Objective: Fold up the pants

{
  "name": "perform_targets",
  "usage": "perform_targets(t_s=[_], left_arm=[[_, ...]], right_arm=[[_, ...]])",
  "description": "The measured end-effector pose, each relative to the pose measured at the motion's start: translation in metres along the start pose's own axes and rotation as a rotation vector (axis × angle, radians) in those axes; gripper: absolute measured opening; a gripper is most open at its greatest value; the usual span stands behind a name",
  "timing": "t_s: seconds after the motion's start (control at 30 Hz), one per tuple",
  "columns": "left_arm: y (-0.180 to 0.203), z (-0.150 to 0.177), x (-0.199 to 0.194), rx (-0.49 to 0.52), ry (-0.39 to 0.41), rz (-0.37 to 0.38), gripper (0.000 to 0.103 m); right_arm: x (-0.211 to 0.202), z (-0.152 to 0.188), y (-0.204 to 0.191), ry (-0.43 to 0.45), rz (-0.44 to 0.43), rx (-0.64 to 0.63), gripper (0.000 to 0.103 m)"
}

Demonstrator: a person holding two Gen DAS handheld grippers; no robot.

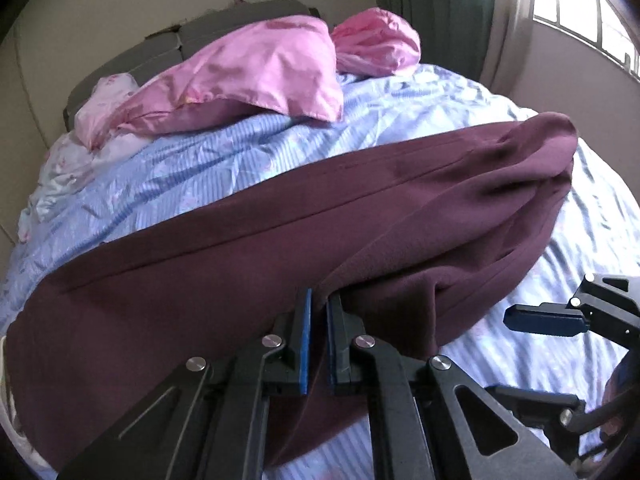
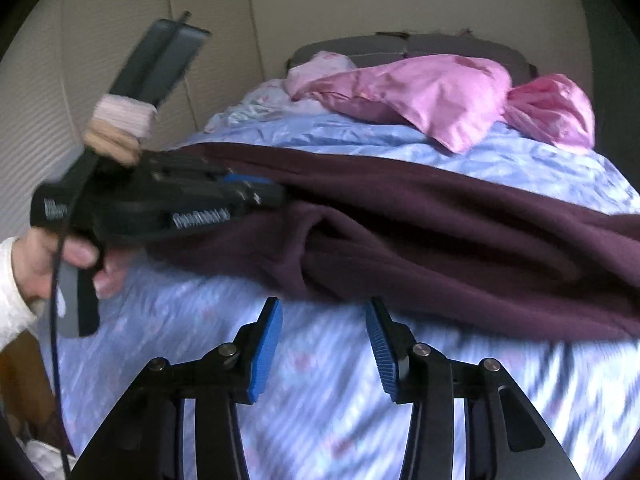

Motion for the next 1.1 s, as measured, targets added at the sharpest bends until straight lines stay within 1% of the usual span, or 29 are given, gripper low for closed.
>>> perform_targets(t_s=[0.1,0.17,0.23,0.33,0.37,0.43,0.5,0.57,0.6,0.63,0.67,0.7,0.73,0.77,0.83,0.87,0.93,0.97,1.03,1.07,1.1], left_arm=[[-0.014,0.001,0.008,-0.114,-0.015,0.058,0.009],[-0.018,0.002,0.008,-0.146,-0.013,0.087,0.009],[-0.016,0.004,0.005,-0.132,-0.003,0.096,0.009],[-0.015,0.006,0.004,-0.121,0.002,0.109,0.009],[-0.015,0.006,0.002,-0.122,0.005,0.116,0.009],[-0.014,0.008,-0.001,-0.122,0.009,0.124,0.009],[-0.016,0.011,-0.004,-0.107,0.012,0.115,0.009],[-0.019,0.016,-0.007,-0.113,0.006,0.128,0.009],[-0.021,0.019,-0.01,-0.127,0.003,0.139,0.01],[-0.023,0.022,-0.013,-0.14,-0.003,0.147,0.014],[-0.025,0.026,-0.019,-0.159,-0.008,0.157,0.026],[-0.028,0.029,-0.025,-0.178,-0.006,0.158,0.034],[-0.032,0.033,-0.034,-0.2,0.005,0.156,0.048],[-0.039,0.037,-0.044,-0.221,0.024,0.149,0.055],[-0.06,0.047,-0.066,-0.276,0.069,0.072,0.057],[-0.07,0.053,-0.075,-0.314,0.088,0.044,0.06],[-0.092,0.068,-0.09,-0.411,0.112,0.022,0.06],[-0.101,0.077,-0.095,-0.453,0.115,0.006,0.06],[-0.122,0.097,-0.106,-0.514,0.126,-0.068,0.061],[-0.13,0.107,-0.113,-0.533,0.137,-0.107,0.063],[-0.14,0.119,-0.12,-0.553,0.152,-0.155,0.066]], right_arm=[[0.013,-0.007,-0.004,-0.018,-0.034,-0.017,0.045],[0.02,-0.01,-0.009,-0.035,-0.074,-0.031,0.045],[0.027,-0.013,-0.012,-0.049,-0.099,-0.034,0.045],[0.03,-0.024,-0.015,-0.016,-0.108,-0.054,0.045],[0.036,-0.026,-0.015,-0.026,-0.104,-0.059,0.044],[0.047,-0.026,-0.018,-0.062,-0.109,-0.07,0.038],[0.057,-0.025,-0.02,-0.082,-0.112,-0.084,0.038],[0.066,-0.027,-0.018,-0.09,-0.124,-0.046,0.038],[0.071,-0.028,-0.016,-0.097,-0.146,0.001,0.038],[0.075,-0.026,-0.015,-0.108,-0.158,0.032,0.035],[0.081,-0.023,-0.013,-0.128,-0.162,0.071,0.028],[0.085,-0.019,-0.012,-0.151,-0.171,0.109,0.018],[0.085,-0.016,-0.013,-0.163,-0.185,0.14,0.015],[0.081,-0.014,-0.015,-0.163,-0.195,0.177,0.014],[0.063,-0.009,-0.021,-0.159,-0.201,0.208,0.014],[0.05,-0.005,-0.028,-0.15,-0.207,0.21,0.014],[0.03,0.005,-0.035,-0.136,-0.183,0.208,0.014],[0.022,0.013,-0.037,-0.137,-0.178,0.238,0.014],[0.014,0.025,-0.037,-0.143,-0.183,0.317,0.014],[0.011,0.032,-0.039,-0.142,-0.17,0.336,0.014],[0.01,0.037,-0.041,-0.145,-0.137,0.331,0.014]])
Point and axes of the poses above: each gripper's, at about its wrist camera, not at the fingertips, and x roughly the way its jaws point, y to its right, z to its underside, the point moved 8 cm from there along x, roughly the way its jaws point, and after that the axes turned 3 degrees about y, right-handed, at the moved point
